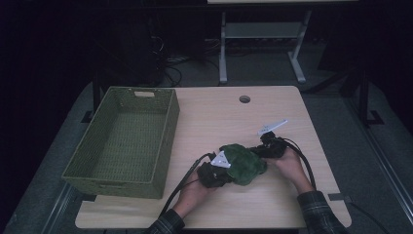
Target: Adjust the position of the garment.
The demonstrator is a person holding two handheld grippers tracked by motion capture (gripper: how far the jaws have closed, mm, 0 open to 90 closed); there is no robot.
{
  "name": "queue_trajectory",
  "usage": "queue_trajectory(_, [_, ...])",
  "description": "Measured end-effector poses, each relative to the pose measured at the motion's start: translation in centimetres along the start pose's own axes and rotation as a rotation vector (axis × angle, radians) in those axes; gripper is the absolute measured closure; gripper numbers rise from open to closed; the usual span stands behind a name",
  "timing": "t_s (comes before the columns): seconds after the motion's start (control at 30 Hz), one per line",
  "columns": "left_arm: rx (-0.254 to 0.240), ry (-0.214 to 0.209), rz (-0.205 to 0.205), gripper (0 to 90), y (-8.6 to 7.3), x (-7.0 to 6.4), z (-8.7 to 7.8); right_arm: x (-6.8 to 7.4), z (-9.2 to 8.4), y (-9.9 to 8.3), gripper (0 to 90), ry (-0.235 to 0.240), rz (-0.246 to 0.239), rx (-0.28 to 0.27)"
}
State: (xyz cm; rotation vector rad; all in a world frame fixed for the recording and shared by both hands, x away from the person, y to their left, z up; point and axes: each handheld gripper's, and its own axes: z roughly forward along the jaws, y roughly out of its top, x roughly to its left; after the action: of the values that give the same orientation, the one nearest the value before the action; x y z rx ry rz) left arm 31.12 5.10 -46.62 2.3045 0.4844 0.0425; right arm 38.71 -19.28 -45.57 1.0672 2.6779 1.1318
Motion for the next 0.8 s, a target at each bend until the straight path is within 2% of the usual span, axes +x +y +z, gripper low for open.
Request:
queue_trajectory(0.1, [-0.001,0.012,-0.007,89.6,-0.3,0.2,-0.2,0.6,-0.3,-0.8,90.0,0.003,0.002,-0.005])
queue_trajectory(0.13, [0.010,0.019,0.003,89.7,-0.4,0.4,-0.4,0.7,-0.4,-1.0,90.0,0.007,0.001,-0.001])
queue_trajectory(0.2, [0.001,0.027,-0.017,89.6,-0.6,0.7,-0.6,1.1,-0.8,-1.5,90.0,0.008,0.000,-0.006])
queue_trajectory(0.27, [0.006,0.028,-0.019,89.6,-0.8,1.0,-0.9,1.5,-1.1,-2.0,90.0,0.016,-0.003,-0.002])
queue_trajectory(0.53, [0.006,0.081,-0.030,89.6,-1.3,2.3,-2.0,3.9,-2.1,-4.4,90.0,0.040,0.002,-0.008])
queue_trajectory(0.67, [0.004,0.077,-0.032,89.6,-1.5,2.7,-2.0,5.1,-2.1,-5.1,90.0,0.028,-0.017,-0.015])
queue_trajectory(0.8, [0.000,0.075,-0.036,89.5,-1.5,2.7,-2.2,4.9,-2.2,-5.3,90.0,0.016,-0.023,-0.035])
